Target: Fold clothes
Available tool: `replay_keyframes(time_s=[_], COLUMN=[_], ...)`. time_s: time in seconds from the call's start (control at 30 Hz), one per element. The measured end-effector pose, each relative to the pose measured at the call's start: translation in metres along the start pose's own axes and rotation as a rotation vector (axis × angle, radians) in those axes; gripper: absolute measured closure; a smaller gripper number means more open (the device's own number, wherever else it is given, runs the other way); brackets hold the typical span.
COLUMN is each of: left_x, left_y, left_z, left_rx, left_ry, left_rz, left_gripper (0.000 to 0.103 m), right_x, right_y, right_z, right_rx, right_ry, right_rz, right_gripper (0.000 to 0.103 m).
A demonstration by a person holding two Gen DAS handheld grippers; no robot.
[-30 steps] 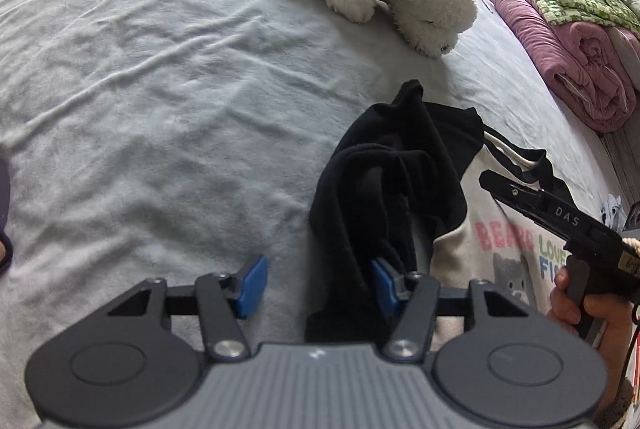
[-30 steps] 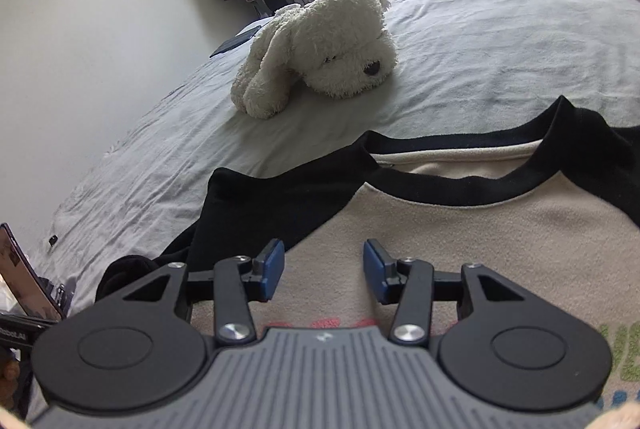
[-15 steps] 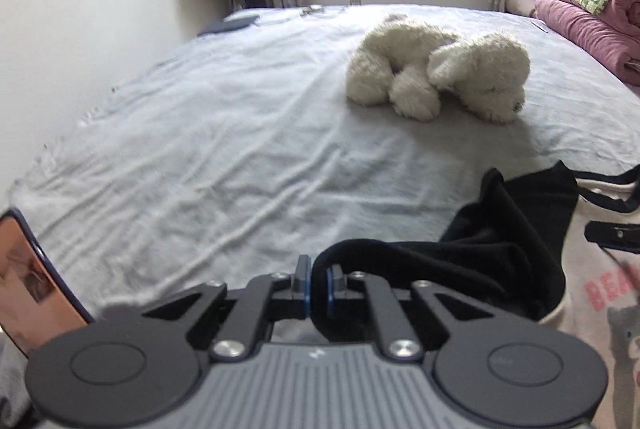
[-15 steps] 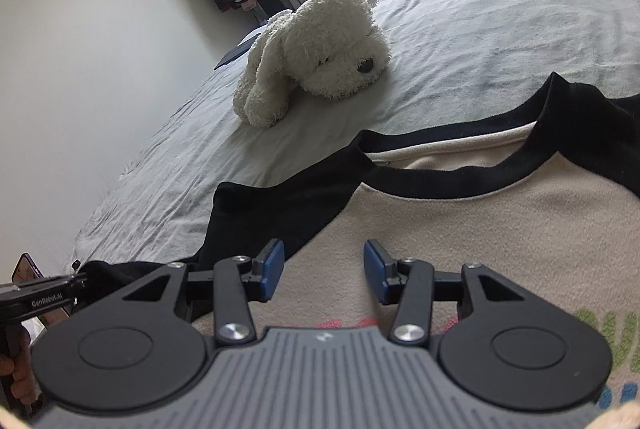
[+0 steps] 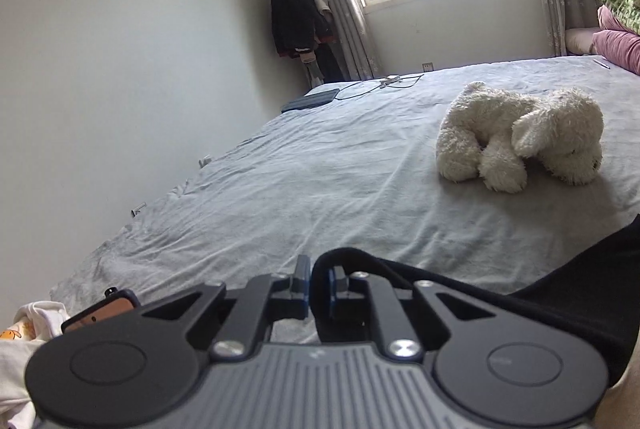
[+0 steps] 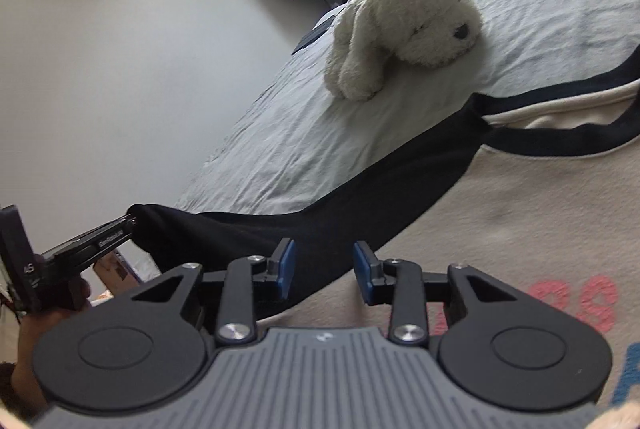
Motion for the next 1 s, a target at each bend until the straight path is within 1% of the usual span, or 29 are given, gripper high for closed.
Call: replay_keyframes(time_s=[0.03,0.07,0.13,0.27,0.37,0.43,0.53,0.6,0.63,0.7,0.77,0.83,0.9,0.93,1.0], left_x=[0.000,0.002,0.008,0.023,0.031,0.033,0.032,0.028,0.023,0.014,0.006,0.001,0.004,0.005,0.007], left_y=[0.000,-0.002,-0.008,-0.028,-0.037,-0.037,-0.033,-0.026,-0.021,-0.013,-0.004,0.001,0.003,0.003,0.003], left_z=[-0.002,0.003,0.012,0.043,0.077,0.101,0.135,0.155,0.162,0.175,0.178,0.173,0.159,0.152,0.137], left_rx=[0.005,0.002,-0.007,-0.036,-0.072,-0.104,-0.152,-0.188,-0.200,-0.223,-0.230,-0.216,-0.181,-0.163,-0.134], left_ry=[-0.005,0.017,0.064,0.171,0.287,0.361,0.479,0.572,0.600,0.654,0.667,0.678,0.691,0.694,0.697], left_rz=[0.004,0.008,0.022,0.080,0.099,0.089,0.051,-0.003,-0.034,-0.097,-0.141,-0.166,-0.177,-0.180,-0.188], left_gripper=[0.094,0.094,0.094,0.094,0.094,0.094,0.093,0.090,0.088,0.072,0.066,0.063,0.053,0.051,0.043], right_x=[-0.002,-0.005,-0.005,0.005,0.019,0.028,0.035,0.036,0.036,0.036,0.035,0.035,0.034,0.034,0.033], right_y=[0.001,0.001,-0.001,-0.005,-0.010,-0.012,-0.013,-0.013,-0.012,-0.012,-0.012,-0.012,-0.012,-0.012,-0.012], right_z=[-0.001,-0.002,0.001,0.014,0.029,0.037,0.046,0.051,0.052,0.055,0.056,0.056,0.056,0.056,0.056], right_rx=[-0.002,-0.005,-0.003,-0.033,-0.089,-0.120,-0.155,-0.177,-0.184,-0.191,-0.196,-0.194,-0.193,-0.193,-0.193], right_ry=[-0.009,-0.017,0.009,0.073,0.093,0.117,0.143,0.144,0.144,0.145,0.144,0.142,0.143,0.142,0.141], right_rz=[-0.010,-0.019,-0.020,0.018,0.064,0.091,0.113,0.115,0.114,0.113,0.111,0.110,0.109,0.109,0.108], right_gripper=[0.067,0.067,0.067,0.066,0.066,0.066,0.065,0.065,0.065,0.065,0.065,0.065,0.065,0.065,0.065])
Point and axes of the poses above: each gripper's, at about its wrist camera, not at the fingertips, and x roughly against the way its jaws point, z to its right, y to its underside, the point moved 6 cm from there along -x, roughly the way its jaws point, and after that the axes turned 13 degrees about -z, right-handed, at the moved point
